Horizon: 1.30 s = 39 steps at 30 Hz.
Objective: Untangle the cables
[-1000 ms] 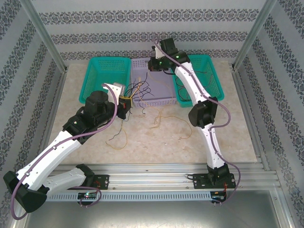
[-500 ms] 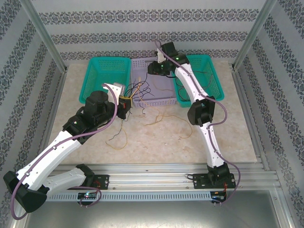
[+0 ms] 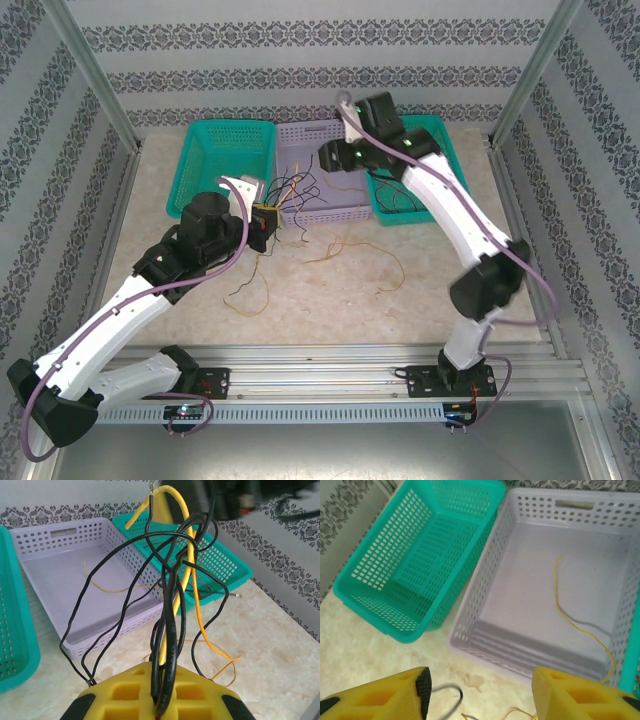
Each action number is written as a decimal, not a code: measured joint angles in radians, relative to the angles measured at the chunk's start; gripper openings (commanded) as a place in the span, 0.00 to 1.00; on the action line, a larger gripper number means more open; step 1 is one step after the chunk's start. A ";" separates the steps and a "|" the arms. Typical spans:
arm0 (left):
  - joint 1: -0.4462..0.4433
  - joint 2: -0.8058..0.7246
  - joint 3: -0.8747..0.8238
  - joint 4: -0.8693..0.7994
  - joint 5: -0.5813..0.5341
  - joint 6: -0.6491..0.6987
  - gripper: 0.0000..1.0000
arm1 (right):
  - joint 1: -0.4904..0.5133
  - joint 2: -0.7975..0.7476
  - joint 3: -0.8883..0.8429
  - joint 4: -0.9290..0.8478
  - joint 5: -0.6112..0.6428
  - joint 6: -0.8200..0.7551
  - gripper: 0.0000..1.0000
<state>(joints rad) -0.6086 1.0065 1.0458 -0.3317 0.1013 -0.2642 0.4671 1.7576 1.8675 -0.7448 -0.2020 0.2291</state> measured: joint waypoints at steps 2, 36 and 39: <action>0.000 0.000 0.000 0.000 0.000 0.000 0.00 | 0.000 -0.097 -0.156 0.064 0.006 0.005 0.56; -0.013 0.017 0.000 -0.005 -0.008 0.022 0.00 | 0.061 -0.002 -0.778 0.575 0.100 0.087 0.54; -0.013 0.017 0.000 -0.005 -0.008 0.022 0.00 | 0.081 -0.034 -0.798 0.579 0.097 0.086 0.54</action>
<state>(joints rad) -0.6220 1.0233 1.0458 -0.3363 0.0929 -0.2420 0.5480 1.7241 1.0698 -0.1658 -0.1047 0.3153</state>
